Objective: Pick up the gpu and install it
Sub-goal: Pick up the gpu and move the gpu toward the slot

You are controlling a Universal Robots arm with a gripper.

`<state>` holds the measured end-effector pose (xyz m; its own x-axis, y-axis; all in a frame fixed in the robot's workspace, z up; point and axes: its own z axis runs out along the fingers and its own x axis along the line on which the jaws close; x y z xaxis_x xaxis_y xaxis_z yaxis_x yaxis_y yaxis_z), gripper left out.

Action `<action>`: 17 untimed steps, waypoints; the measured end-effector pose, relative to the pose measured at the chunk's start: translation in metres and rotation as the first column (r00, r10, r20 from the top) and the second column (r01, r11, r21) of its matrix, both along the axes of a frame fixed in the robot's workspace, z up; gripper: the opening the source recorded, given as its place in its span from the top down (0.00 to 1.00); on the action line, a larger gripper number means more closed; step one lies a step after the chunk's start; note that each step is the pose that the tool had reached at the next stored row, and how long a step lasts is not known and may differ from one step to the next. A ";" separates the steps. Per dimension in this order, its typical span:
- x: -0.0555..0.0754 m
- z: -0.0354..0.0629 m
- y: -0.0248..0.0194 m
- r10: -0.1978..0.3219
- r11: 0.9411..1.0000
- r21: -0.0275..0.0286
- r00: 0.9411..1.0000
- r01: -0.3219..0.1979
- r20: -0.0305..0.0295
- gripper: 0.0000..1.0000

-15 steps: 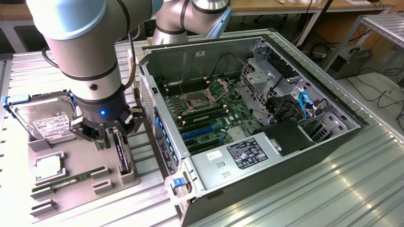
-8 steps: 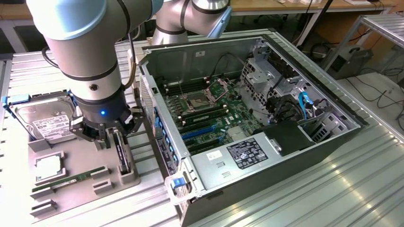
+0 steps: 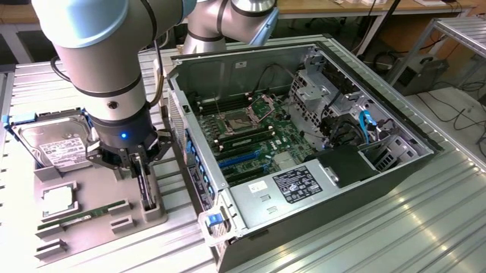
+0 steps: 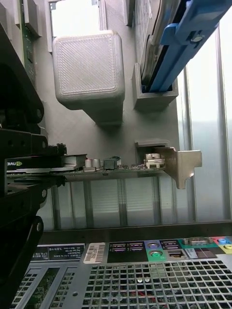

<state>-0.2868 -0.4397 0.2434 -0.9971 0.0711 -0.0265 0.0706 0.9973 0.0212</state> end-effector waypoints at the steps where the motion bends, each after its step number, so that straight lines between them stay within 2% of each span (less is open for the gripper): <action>1: 0.000 0.0000 0.0000 0.001 1.000 0.000 1.000 -0.001 0.000 0.73; 17: 0.000 0.0000 0.0000 0.006 1.000 0.000 1.000 -0.006 0.000 0.73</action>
<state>-0.2868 -0.4397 0.2434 -0.9975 0.0654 -0.0264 0.0648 0.9977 0.0212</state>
